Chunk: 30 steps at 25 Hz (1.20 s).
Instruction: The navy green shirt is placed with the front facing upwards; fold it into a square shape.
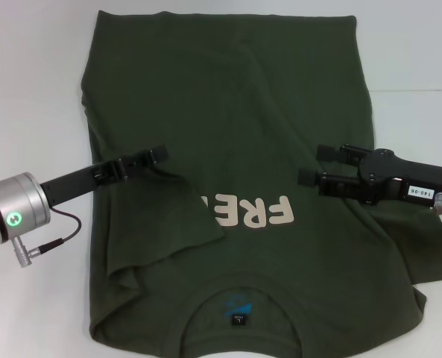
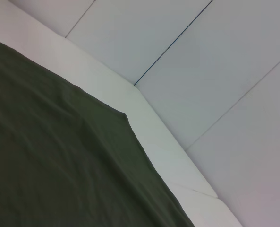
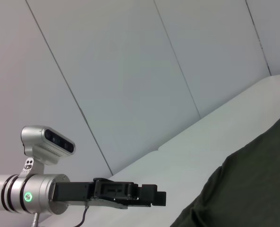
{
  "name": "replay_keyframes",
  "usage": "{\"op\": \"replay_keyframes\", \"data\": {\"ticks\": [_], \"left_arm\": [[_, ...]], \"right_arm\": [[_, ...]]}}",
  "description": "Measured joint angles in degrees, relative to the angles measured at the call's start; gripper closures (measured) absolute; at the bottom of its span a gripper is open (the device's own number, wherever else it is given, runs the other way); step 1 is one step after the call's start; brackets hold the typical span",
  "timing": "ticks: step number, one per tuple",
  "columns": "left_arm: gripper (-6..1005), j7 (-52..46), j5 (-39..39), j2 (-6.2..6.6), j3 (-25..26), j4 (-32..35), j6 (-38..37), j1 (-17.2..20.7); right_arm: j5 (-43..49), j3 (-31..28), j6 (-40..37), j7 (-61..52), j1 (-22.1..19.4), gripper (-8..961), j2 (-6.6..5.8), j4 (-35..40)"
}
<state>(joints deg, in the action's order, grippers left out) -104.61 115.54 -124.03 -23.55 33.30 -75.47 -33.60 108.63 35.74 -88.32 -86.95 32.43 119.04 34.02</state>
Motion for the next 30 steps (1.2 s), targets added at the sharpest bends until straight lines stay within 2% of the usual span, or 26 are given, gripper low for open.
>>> {"op": "replay_keyframes", "data": {"ticks": [5, 9, 13, 15, 16, 18, 24, 30], "left_arm": [[580, 1.29, -0.44, 0.12, 0.44, 0.30, -0.29, 0.60], [388, 3.00, -3.21, 0.35, 0.78, 1.44, -2.41, 1.67], [244, 9.10, -6.79, 0.39, 0.75, 1.78, -7.15, 2.97], [180, 11.21, -7.04, 0.39, 0.74, 1.80, -9.37, 3.25], [148, 11.87, -7.08, 0.39, 0.72, 1.81, -10.22, 3.29], [65, 14.73, -7.13, 0.34, 0.38, 1.81, -12.49, 3.35], [65, 24.93, -6.52, 0.03, -3.30, 0.84, -14.65, 4.05], [65, 30.22, -4.82, 0.02, -6.41, 0.92, -14.38, 4.85]], "right_arm": [[-0.03, -0.12, -0.04, -0.43, 0.00, 42, -0.07, 0.00], [-0.76, -0.15, 0.04, -3.47, 0.00, 43, -0.77, 0.28], [-2.00, -0.15, 0.48, -9.44, 0.00, 43, -2.42, 0.68], [-2.21, -0.15, 0.59, -14.05, 0.00, 43, -3.85, 0.82], [-2.21, -0.15, 0.59, -14.05, 0.00, 43, -3.85, 0.82], [-2.17, -0.15, 1.11, -18.10, 0.00, 43, -5.10, 0.85], [-1.25, 0.32, 3.75, -28.58, -0.20, 43, -8.55, 0.93], [3.87, 0.04, 4.51, -35.07, -0.95, 43, -10.30, 0.91]]}}
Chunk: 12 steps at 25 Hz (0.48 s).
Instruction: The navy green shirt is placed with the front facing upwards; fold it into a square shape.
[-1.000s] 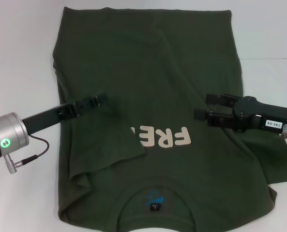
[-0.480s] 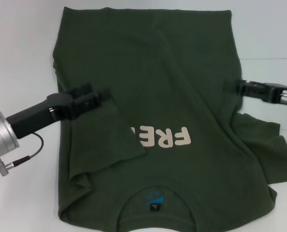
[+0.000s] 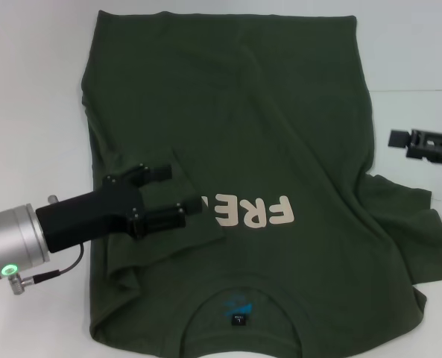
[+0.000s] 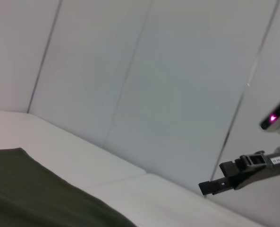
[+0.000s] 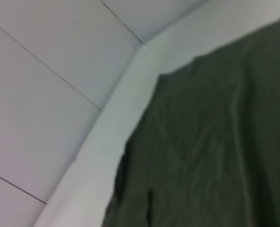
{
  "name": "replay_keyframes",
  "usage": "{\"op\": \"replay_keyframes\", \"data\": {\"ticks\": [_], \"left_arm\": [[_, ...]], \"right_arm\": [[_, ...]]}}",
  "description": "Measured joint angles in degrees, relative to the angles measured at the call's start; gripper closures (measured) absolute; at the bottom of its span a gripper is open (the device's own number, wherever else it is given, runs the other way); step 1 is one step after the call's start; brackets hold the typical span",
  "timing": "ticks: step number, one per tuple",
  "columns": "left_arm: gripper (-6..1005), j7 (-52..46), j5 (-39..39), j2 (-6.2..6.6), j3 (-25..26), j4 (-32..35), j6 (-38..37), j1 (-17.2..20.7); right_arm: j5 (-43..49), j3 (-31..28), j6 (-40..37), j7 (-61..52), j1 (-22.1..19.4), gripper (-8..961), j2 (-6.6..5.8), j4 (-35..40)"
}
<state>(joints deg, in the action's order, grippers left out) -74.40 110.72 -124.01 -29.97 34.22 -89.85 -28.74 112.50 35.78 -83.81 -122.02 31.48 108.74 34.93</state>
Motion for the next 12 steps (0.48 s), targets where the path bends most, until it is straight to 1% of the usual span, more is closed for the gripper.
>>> {"op": "replay_keyframes", "data": {"ticks": [4, 9, 12], "left_arm": [[65, 2.12, 0.81, 0.00, -0.38, -0.14, -0.25, 0.21], [65, 3.01, 1.79, -0.07, -3.00, -0.10, -0.07, 0.15], [65, 3.03, 1.93, -0.09, -3.64, -0.21, 0.71, -0.15]], "right_arm": [[2.93, -0.06, 0.02, -3.02, -1.16, 43, -0.65, 0.03], [4.75, -0.11, 0.05, -6.11, -3.73, 43, -1.19, 1.52], [5.99, -0.34, 0.18, -7.20, -5.14, 43, -1.62, 2.17]]}}
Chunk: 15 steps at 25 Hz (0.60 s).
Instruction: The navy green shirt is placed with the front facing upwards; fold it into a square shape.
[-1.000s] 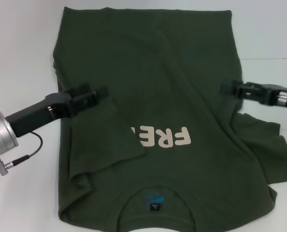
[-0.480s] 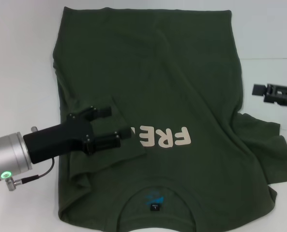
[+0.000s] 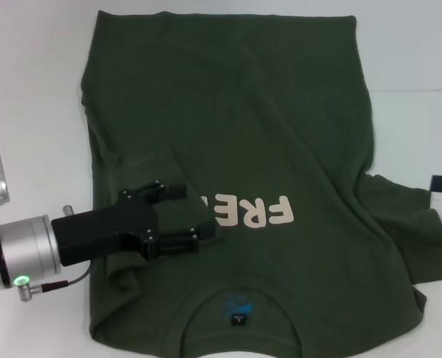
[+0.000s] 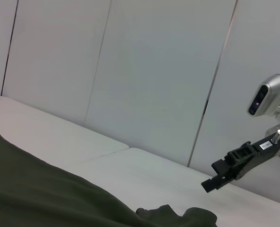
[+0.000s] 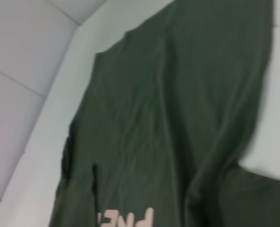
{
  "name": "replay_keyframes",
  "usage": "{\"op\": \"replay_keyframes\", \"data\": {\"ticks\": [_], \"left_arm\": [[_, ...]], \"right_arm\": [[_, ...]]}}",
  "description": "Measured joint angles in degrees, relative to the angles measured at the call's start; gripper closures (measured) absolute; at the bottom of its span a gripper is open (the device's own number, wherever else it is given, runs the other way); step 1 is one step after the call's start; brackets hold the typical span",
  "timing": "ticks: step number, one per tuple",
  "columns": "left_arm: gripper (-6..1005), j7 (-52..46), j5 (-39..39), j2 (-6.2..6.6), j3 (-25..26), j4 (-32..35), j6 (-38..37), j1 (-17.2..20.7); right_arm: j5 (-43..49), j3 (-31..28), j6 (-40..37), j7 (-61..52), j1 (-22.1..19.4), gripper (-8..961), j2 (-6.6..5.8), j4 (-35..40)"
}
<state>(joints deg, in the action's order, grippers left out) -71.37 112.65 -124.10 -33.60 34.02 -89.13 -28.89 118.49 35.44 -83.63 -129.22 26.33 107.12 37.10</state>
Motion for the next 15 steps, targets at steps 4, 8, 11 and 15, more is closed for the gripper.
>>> {"op": "replay_keyframes", "data": {"ticks": [4, 8, 11, 15], "left_arm": [[65, 0.02, 0.02, 0.00, -0.10, -0.40, 0.45, -0.23], [65, 0.04, 0.03, 0.00, -0.15, -0.84, 0.46, -0.32], [65, 0.06, 0.03, 0.00, -0.35, -0.88, 0.46, -0.32], [65, 0.13, 0.53, 0.03, -1.01, -0.88, 0.45, -0.27]], "right_arm": [[2.18, -1.80, 0.71, -0.21, -1.00, 43, -0.28, -0.35], [3.98, -2.53, 2.56, -0.23, -1.25, 44, 0.42, -0.79], [4.83, -2.30, 3.89, -0.17, -0.92, 44, 1.35, -1.06], [5.44, -2.26, 5.01, 0.20, -0.39, 44, 2.45, -1.37]]}}
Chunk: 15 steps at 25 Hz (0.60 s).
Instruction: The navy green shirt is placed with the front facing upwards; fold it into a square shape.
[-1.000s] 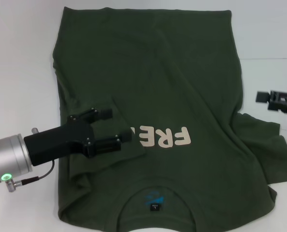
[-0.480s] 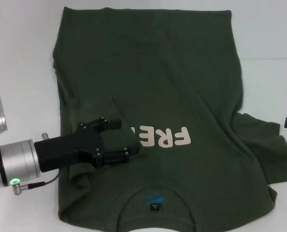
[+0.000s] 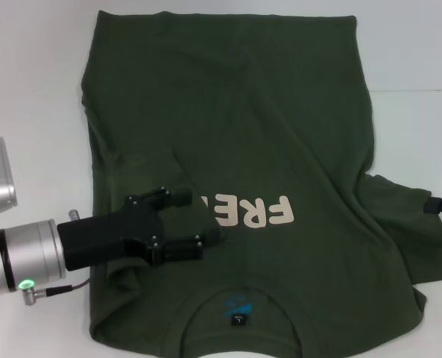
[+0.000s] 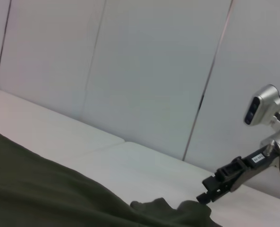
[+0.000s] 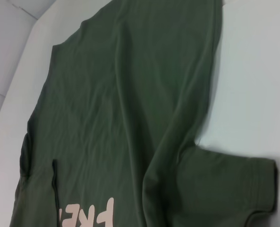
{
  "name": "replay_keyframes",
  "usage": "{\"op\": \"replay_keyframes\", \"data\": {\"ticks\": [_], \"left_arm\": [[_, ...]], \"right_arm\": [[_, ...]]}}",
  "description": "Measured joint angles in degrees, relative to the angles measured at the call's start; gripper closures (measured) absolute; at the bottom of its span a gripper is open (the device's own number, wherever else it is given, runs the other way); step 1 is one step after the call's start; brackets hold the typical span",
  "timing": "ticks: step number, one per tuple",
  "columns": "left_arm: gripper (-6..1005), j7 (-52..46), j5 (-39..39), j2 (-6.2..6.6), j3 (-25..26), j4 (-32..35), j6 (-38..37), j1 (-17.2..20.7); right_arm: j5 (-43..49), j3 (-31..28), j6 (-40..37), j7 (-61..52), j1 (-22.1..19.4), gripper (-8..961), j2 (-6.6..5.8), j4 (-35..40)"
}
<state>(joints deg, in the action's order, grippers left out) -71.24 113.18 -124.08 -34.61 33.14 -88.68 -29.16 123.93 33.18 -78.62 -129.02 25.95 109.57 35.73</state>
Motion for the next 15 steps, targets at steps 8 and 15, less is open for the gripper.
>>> {"op": "replay_keyframes", "data": {"ticks": [8, 15], "left_arm": [[66, 0.46, 1.67, 0.06, -0.02, 0.23, 0.03, -0.03], [66, 0.70, 1.69, 0.07, -0.01, 0.25, 0.47, -0.06]], "right_arm": [[0.25, 0.11, 1.82, 0.37, 0.24, 44, 0.49, -1.71], [0.13, 0.08, 3.93, 1.29, 0.69, 79, 2.00, -1.73]]}}
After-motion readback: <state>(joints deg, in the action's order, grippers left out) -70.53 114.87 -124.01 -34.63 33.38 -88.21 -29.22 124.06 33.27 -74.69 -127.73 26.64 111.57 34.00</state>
